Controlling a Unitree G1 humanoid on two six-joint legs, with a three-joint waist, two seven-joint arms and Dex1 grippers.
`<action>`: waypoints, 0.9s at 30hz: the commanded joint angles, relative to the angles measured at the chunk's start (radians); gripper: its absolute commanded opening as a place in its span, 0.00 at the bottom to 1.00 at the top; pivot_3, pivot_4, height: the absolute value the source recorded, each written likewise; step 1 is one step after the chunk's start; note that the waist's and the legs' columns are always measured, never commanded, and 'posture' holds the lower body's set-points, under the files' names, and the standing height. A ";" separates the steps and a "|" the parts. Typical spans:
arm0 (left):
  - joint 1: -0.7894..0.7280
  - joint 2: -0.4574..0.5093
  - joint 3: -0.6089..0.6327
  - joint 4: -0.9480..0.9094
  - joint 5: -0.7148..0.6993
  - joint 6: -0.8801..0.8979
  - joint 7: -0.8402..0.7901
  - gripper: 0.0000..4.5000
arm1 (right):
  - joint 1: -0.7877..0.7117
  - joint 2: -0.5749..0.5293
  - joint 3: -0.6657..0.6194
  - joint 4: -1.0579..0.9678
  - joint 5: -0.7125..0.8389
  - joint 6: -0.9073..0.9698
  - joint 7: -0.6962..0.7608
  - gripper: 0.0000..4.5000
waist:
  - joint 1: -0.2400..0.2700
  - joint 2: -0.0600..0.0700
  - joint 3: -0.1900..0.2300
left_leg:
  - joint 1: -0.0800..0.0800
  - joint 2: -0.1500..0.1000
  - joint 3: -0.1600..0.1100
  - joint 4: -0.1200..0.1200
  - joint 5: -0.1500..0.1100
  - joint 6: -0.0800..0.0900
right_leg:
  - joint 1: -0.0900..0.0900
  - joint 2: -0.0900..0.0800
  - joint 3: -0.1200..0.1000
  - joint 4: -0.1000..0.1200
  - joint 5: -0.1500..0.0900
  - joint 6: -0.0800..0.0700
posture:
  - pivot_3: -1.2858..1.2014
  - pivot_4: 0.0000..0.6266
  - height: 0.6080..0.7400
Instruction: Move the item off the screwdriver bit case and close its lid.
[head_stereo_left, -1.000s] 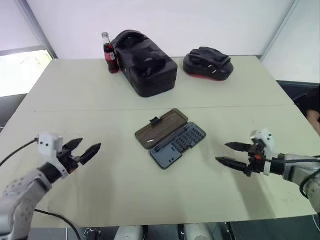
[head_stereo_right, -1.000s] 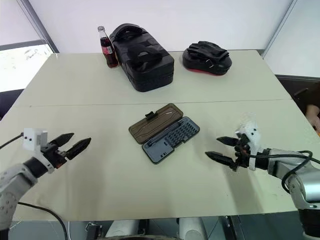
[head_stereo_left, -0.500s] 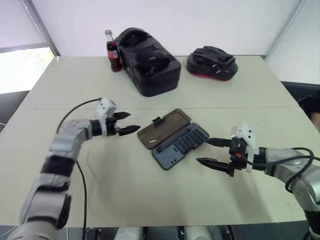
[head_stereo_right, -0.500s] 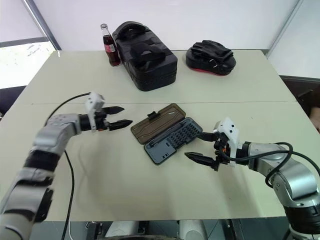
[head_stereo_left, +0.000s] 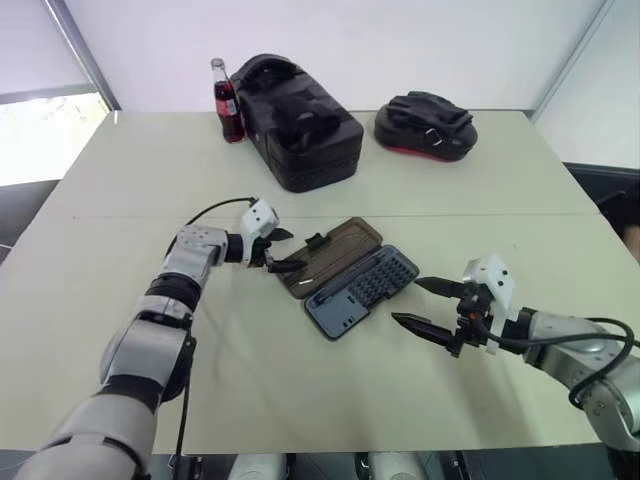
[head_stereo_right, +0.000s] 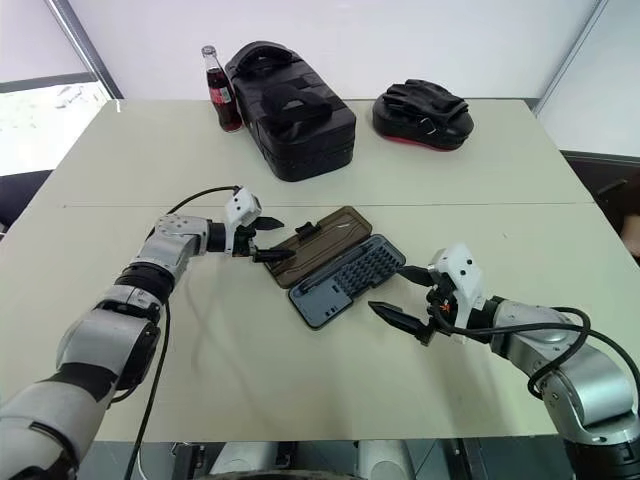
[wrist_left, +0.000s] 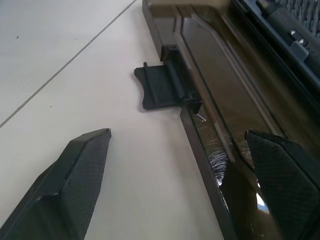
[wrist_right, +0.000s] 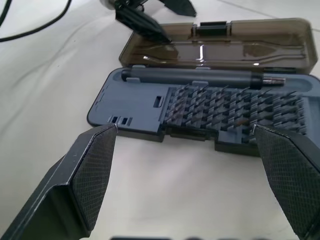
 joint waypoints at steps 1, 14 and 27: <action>0.017 -0.005 -0.015 0.031 0.040 0.010 -0.036 0.70 | -0.002 0.001 -0.047 -0.031 0.014 -0.017 -0.010 1.00 | 0.000 0.000 0.000 | 0.000 0.000 0.000 0.000 0.000 0.000 | 0.000 0.000 0.000 0.000 0.000 0.000 | 0.52 0.24 1.00; 0.058 -0.012 -0.009 -0.008 0.055 0.013 -0.076 0.02 | -0.032 -0.013 -0.053 0.013 0.001 -0.027 0.000 1.00 | -0.001 0.000 -0.001 | 0.005 0.001 0.000 0.000 0.000 0.000 | 0.004 0.001 0.000 0.001 0.000 0.000 | 0.52 0.24 1.00; 0.083 0.022 -0.045 -0.106 0.079 -0.319 -0.201 0.02 | -0.050 -0.025 -0.046 0.029 -0.015 -0.029 0.021 1.00 | 0.000 0.000 -0.001 | 0.004 0.001 0.000 0.000 0.000 0.000 | 0.003 0.000 0.000 0.001 0.000 0.000 | 0.52 0.24 1.00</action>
